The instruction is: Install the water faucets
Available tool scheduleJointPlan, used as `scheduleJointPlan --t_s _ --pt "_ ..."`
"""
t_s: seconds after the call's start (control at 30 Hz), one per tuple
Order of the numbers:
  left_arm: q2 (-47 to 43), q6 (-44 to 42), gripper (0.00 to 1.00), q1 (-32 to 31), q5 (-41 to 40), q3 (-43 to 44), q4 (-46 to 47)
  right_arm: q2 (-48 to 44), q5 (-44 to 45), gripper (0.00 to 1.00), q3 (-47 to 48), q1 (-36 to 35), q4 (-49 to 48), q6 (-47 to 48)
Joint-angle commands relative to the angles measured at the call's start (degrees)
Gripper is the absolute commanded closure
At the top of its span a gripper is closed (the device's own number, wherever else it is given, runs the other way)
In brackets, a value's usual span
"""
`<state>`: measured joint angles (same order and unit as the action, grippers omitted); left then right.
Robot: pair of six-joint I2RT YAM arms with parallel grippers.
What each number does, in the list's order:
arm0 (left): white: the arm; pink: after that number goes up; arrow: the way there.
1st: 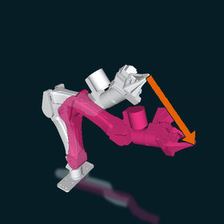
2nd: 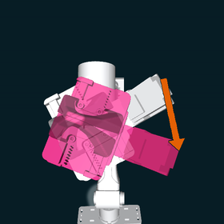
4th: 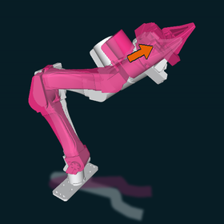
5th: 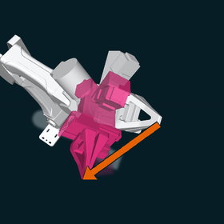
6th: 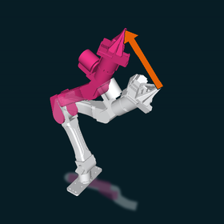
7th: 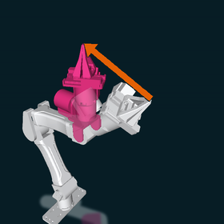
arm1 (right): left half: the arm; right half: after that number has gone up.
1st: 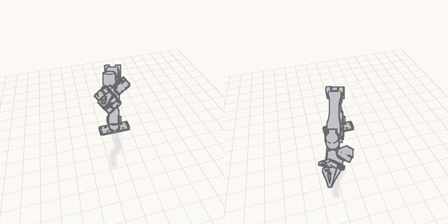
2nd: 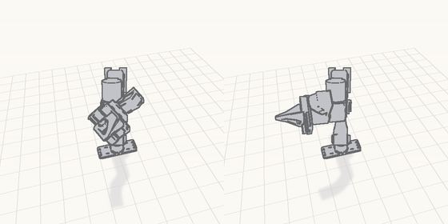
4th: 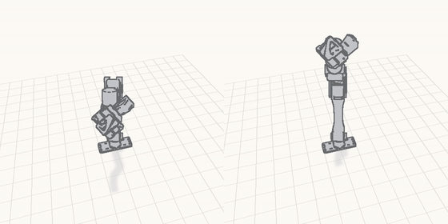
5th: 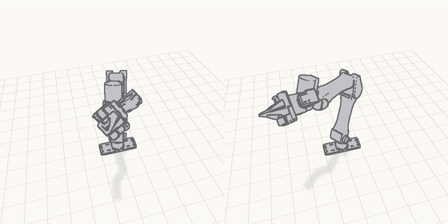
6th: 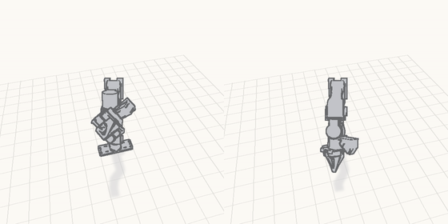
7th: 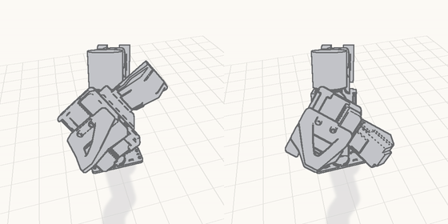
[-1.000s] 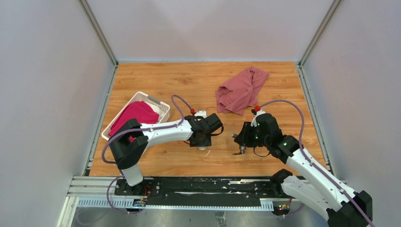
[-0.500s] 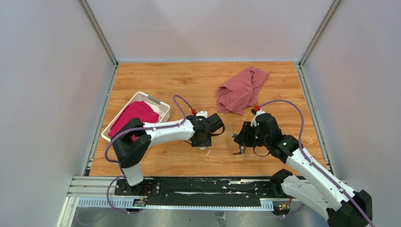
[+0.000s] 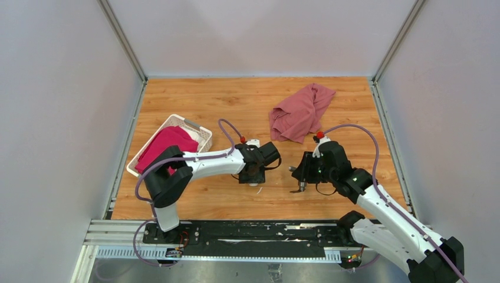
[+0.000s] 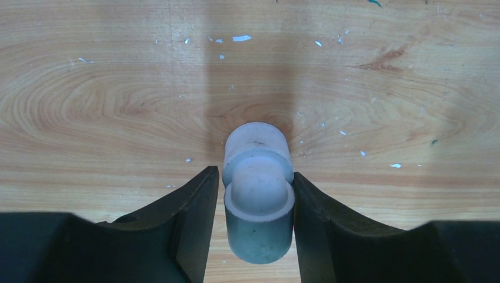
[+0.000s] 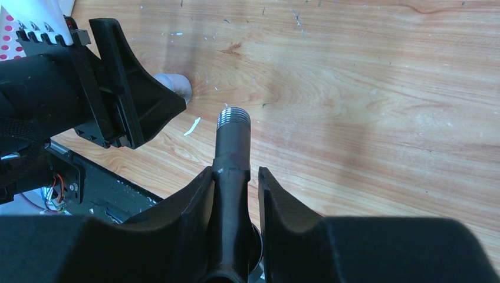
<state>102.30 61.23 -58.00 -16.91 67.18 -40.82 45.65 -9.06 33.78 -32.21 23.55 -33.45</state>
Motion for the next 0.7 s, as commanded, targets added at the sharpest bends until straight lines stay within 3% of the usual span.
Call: scheduleJointPlan --t_s 0.0,0.17,0.3,0.4,0.47,0.67 --pt "0.88 0.02 0.47 -0.45 -0.50 1.16 -0.19 -0.44 -0.70 1.00 0.50 0.50 -0.96 0.12" --pt "0.72 0.20 0.55 -0.44 -0.95 1.29 -0.14 -0.53 -0.63 1.00 0.50 0.48 -0.96 0.12" --pt "-0.13 -2.25 1.00 0.12 -0.57 1.95 -0.11 -0.54 -0.78 1.00 0.58 0.48 -0.96 0.29" --pt "-5.65 -11.46 1.00 2.27 5.49 0.25 5.91 -0.68 -1.81 1.00 1.03 0.48 -0.96 1.45" --pt "-11.05 -21.04 1.00 4.33 13.96 -1.62 11.78 -1.00 -4.42 1.00 1.79 0.40 -0.98 3.57" --pt "-23.96 -33.96 1.00 12.58 39.31 -2.77 11.56 -6.08 -10.74 1.00 2.80 -2.02 -6.91 9.99"
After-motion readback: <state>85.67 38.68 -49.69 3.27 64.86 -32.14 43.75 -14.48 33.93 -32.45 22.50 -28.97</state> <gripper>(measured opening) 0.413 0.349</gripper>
